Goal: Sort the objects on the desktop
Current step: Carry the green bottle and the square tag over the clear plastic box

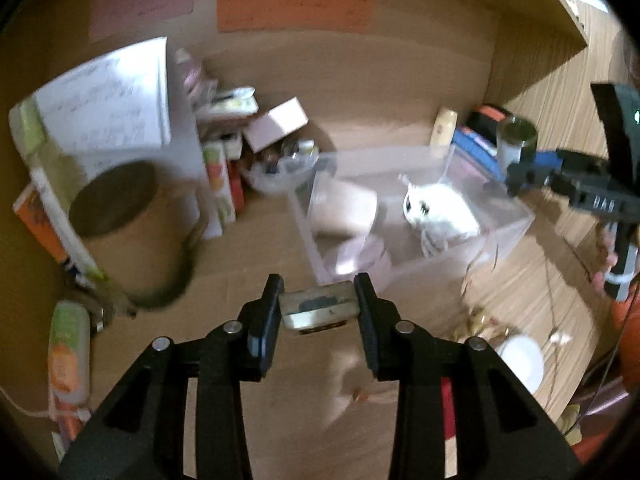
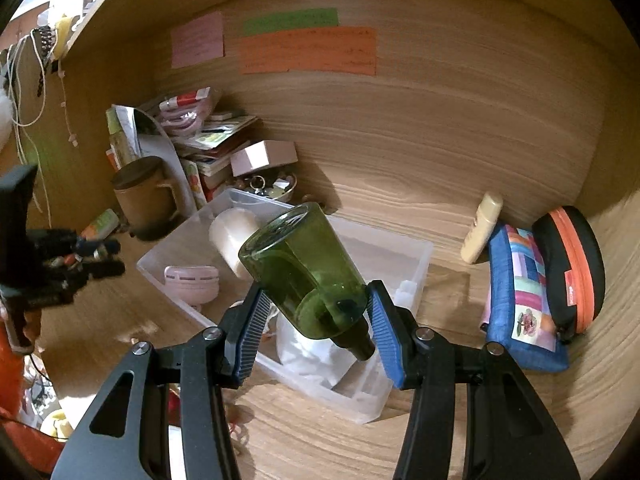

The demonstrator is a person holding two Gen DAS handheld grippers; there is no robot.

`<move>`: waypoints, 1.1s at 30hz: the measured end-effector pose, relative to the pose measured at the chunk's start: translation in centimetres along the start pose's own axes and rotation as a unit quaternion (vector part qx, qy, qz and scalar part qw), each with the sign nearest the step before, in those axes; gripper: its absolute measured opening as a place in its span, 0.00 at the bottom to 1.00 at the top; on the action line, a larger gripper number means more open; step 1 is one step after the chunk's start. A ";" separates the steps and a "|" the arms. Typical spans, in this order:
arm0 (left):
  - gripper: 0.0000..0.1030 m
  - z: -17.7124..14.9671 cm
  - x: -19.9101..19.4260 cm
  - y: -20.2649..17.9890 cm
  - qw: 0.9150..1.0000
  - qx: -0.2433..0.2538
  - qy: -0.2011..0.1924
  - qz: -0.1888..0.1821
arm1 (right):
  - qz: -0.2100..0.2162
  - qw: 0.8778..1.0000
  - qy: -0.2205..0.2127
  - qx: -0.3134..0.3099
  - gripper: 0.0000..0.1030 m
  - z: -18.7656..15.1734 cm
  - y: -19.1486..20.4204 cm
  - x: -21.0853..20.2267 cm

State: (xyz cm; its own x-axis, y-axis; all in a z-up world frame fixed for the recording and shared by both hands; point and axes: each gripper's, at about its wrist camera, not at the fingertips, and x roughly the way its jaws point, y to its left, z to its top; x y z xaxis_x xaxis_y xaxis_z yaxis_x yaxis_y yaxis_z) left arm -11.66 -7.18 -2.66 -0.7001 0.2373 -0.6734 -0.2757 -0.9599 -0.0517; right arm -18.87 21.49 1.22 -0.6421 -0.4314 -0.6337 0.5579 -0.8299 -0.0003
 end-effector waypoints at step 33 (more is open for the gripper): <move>0.34 5.8 11.4 -7.0 0.994 0.044 0.066 -0.069 | 0.060 0.997 0.042 -0.027 0.46 -1.8 -1.3 6.7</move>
State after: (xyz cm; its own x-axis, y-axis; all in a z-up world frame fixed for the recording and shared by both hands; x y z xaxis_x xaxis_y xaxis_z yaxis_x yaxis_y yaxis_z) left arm -21.59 3.08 -5.71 -0.5610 0.3394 -0.7550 -0.4237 -0.9013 -0.0903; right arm -22.94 20.33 -4.35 -0.5236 -0.4931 -0.6948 0.6573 -0.7526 0.0387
